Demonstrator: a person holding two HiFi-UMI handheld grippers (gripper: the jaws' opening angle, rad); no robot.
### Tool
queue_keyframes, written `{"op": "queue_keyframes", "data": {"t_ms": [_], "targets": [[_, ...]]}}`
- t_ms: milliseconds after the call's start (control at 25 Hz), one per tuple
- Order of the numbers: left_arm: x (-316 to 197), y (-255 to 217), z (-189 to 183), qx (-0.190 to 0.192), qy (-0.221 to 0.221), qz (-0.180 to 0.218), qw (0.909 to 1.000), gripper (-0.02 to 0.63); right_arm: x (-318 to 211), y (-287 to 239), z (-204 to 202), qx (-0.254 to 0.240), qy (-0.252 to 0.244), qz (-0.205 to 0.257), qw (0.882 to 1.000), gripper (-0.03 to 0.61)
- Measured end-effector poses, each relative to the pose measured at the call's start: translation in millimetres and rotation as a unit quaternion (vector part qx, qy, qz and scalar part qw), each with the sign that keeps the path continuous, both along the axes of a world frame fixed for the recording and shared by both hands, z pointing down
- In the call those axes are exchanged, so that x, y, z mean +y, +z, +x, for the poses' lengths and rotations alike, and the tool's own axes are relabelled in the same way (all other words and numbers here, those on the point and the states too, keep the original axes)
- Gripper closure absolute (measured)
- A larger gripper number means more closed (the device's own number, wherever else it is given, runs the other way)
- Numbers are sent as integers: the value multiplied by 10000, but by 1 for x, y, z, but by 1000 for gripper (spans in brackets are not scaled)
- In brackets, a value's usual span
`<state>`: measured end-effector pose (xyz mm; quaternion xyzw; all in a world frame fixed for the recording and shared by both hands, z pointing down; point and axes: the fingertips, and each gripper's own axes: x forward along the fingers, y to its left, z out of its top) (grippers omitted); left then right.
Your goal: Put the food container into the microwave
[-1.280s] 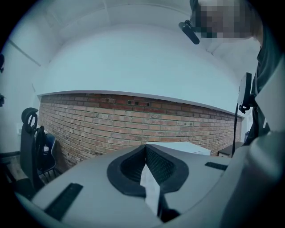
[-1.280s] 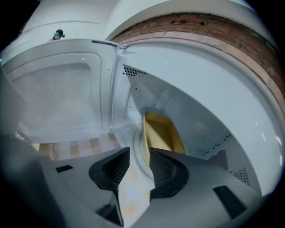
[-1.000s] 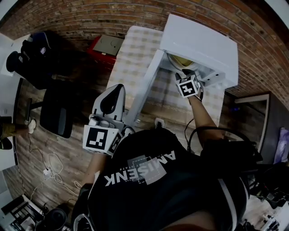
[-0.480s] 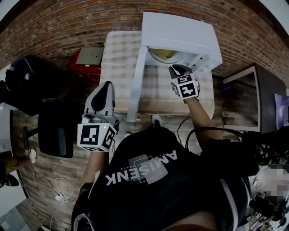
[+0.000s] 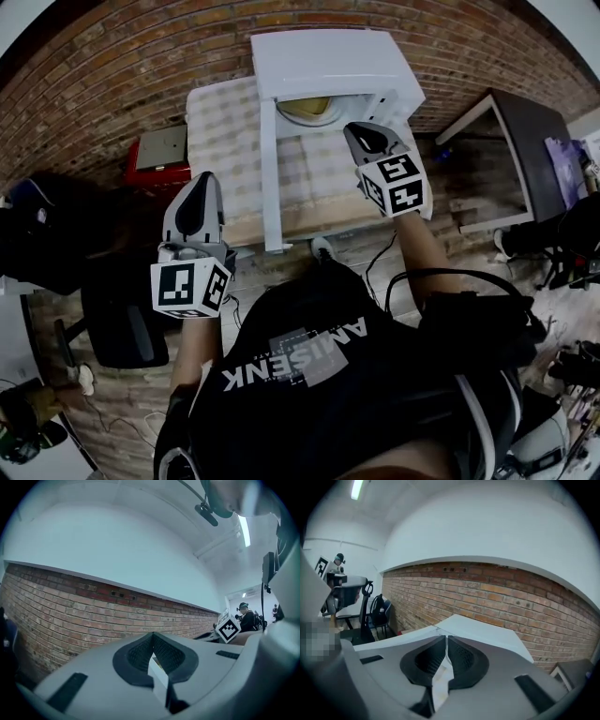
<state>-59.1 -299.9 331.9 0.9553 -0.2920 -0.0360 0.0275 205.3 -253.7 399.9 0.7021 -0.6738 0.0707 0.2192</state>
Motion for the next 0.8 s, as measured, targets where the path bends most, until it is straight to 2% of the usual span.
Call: {"op": "queue_keyframes", "data": {"t_ms": [240,400,640,800], "targets": [[-7,-5,3,98,360,24,9993,601,35,-46,1,98,454,530,9975,529],[-9,-5,5,41,368,15,9993,601,56,-74,7,88,649,873,9940,532],[-3,-19,13,236,292,-41,9993,601,75,-102,23,113,684,1187,9905,537],[-4,-24,28,139,182,-7,9997,601,82,-110,36,82,506,1224,9912,537]]}}
